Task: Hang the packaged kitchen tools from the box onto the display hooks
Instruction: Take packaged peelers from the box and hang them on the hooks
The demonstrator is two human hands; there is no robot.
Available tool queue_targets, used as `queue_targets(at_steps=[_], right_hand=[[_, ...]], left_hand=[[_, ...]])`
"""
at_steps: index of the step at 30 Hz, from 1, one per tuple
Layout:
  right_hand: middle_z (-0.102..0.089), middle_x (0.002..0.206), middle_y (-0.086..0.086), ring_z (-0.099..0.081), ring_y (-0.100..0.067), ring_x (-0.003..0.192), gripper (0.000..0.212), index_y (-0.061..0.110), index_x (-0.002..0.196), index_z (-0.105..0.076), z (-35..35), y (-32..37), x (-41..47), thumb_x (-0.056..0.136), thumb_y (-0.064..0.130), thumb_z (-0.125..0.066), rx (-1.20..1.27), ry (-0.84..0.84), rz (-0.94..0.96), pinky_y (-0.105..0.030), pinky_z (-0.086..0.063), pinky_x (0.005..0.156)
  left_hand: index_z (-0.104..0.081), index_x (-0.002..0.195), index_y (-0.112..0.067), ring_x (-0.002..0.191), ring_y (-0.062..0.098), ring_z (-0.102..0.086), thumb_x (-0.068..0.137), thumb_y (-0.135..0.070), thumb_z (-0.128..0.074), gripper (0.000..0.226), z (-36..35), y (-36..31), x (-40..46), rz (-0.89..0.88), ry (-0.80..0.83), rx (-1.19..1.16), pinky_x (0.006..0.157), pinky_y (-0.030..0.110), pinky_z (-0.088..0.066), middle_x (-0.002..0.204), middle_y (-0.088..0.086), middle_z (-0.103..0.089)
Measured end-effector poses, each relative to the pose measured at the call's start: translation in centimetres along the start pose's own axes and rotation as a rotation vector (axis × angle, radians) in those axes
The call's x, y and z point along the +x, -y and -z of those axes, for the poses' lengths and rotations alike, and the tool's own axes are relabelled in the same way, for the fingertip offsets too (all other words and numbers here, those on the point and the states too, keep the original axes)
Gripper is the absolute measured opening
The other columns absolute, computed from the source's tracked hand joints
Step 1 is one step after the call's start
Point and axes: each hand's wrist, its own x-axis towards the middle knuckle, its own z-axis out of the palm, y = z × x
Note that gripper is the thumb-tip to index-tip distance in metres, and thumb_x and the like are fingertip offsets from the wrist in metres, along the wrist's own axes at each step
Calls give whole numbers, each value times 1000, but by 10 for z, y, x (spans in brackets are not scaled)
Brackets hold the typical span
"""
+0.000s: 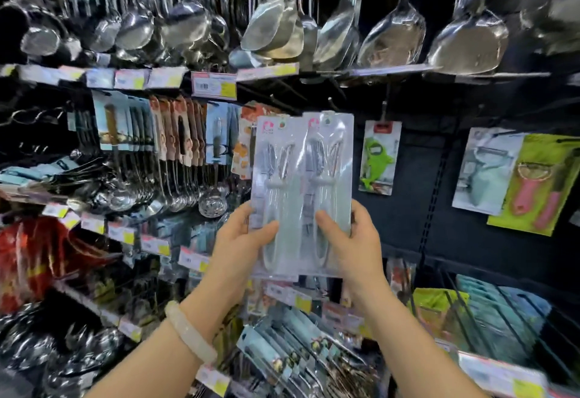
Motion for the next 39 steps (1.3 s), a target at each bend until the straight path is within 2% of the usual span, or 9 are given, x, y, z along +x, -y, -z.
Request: queue_targets(at_steps=[4,9,14,19,23,26,29,33,39], right_hand=[[-63,100,10,-63,4,81,33,19,114,-54,-11,5,28,84,17,-69,-31,-75,39,-11,-51,69],[-66,97,10,-63,7,77,26,23,107,-57,-21,1,48,85,17,-68,-62,-122,41,-9,-50,66],[-65,95,16,-62,11,78,24,25,108,-58,-28,-13,53,86,22,-67,-107,-188,29,-6,-48,65],[-66,102,11,-64,1,88,28,20,115,-59,-28,-19,73,88,28,-64,-226,-198,-35,-10,-50,71],[-41,142,3,-42,-13,129,75,26,145,-31,-28,-20,77,83,57,-58,-460,-248,-146,-34,-39,105],[-48,133,5,-51,-4,113,71,27,146,-23,-37,-11,62,87,46,-57,-390,-139,-125,-16,-42,87],[-60,110,7,-62,0,91,62,33,138,-27,-49,-13,45,88,28,-63,-284,-19,-96,-10,-49,70],[-67,104,0,-67,-6,89,58,31,134,-37,-50,-21,42,87,14,-65,-247,-115,30,-20,-54,74],[-65,109,-1,-66,-7,95,60,44,130,-32,-40,-3,49,88,14,-63,-219,-164,109,-21,-54,79]], left_hand=[[-51,108,-27,50,-20,-53,91,4,-55,36,11,-3,35,-33,38,-71,46,2,-43,82,-22,-56],[-46,81,-30,51,-17,-57,91,7,-51,39,20,-7,62,-64,124,-45,44,3,-41,50,-32,-58],[-54,86,-33,62,-3,-67,89,2,-57,35,38,12,89,-23,146,-28,48,13,-50,67,-22,-69],[-59,119,-17,94,18,-69,86,1,-62,38,41,20,101,9,142,-43,75,28,-56,107,1,-71],[-52,85,-27,59,-9,-64,88,10,-54,37,33,21,97,-11,219,-57,51,7,-47,60,-26,-66],[-49,84,-29,55,-13,-61,88,11,-53,41,26,26,93,-23,279,-75,49,5,-45,56,-29,-63],[-58,99,-28,76,-3,-68,88,8,-57,37,18,34,93,-56,268,-51,62,11,-51,84,-13,-74],[-54,118,-28,102,17,-67,87,7,-57,47,6,33,90,-100,292,-102,79,26,-56,112,4,-70],[-41,127,-34,113,20,-62,86,5,-60,60,-13,24,98,-178,322,-107,85,25,-55,127,9,-61]])
